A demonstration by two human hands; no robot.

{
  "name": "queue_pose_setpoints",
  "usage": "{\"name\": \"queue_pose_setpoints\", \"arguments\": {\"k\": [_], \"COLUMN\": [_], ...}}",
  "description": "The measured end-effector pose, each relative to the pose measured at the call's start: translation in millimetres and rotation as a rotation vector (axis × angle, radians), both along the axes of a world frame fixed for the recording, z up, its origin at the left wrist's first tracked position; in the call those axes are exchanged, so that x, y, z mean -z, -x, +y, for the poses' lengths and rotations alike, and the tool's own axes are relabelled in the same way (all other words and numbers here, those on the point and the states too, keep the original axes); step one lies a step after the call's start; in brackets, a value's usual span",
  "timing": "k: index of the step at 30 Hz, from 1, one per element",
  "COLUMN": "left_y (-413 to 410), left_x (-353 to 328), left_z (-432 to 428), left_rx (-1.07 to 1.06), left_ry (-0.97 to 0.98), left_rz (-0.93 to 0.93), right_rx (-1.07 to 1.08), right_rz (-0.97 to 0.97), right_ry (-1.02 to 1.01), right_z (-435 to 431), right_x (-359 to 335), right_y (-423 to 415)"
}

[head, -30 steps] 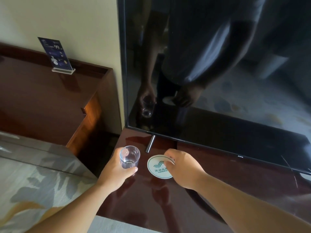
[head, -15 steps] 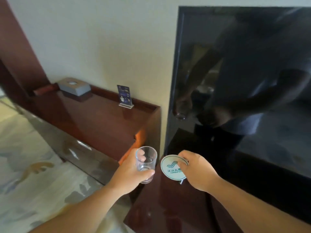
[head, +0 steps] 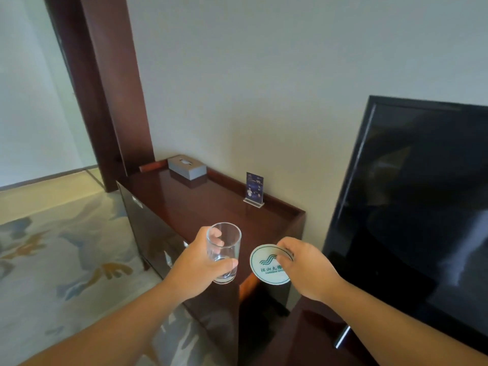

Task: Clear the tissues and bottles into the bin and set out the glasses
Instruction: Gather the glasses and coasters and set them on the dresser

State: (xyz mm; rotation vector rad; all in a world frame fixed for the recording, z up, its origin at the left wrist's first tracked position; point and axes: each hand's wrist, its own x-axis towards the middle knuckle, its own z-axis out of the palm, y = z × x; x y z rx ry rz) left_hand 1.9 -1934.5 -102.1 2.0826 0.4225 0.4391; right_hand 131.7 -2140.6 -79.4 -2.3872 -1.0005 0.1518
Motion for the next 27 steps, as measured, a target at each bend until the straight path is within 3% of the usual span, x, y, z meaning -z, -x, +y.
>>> {"name": "queue_pose_setpoints", "arguments": {"k": [16,27], "left_y": [83.5,49.6], "left_x": [-9.6,14.2], "left_z": [202.2,289.6], "left_rx": [-0.056,-0.066], "left_ry": [-0.027,0.010], "left_rz": [-0.020,0.023], "right_rx": [-0.083,-0.102], "right_rz": [-0.098,-0.064], "right_ry": [0.000,0.022], "right_z": [214.6,312.1], "right_x": [-25.1,2.4], "right_y": [69.5,21.3]}}
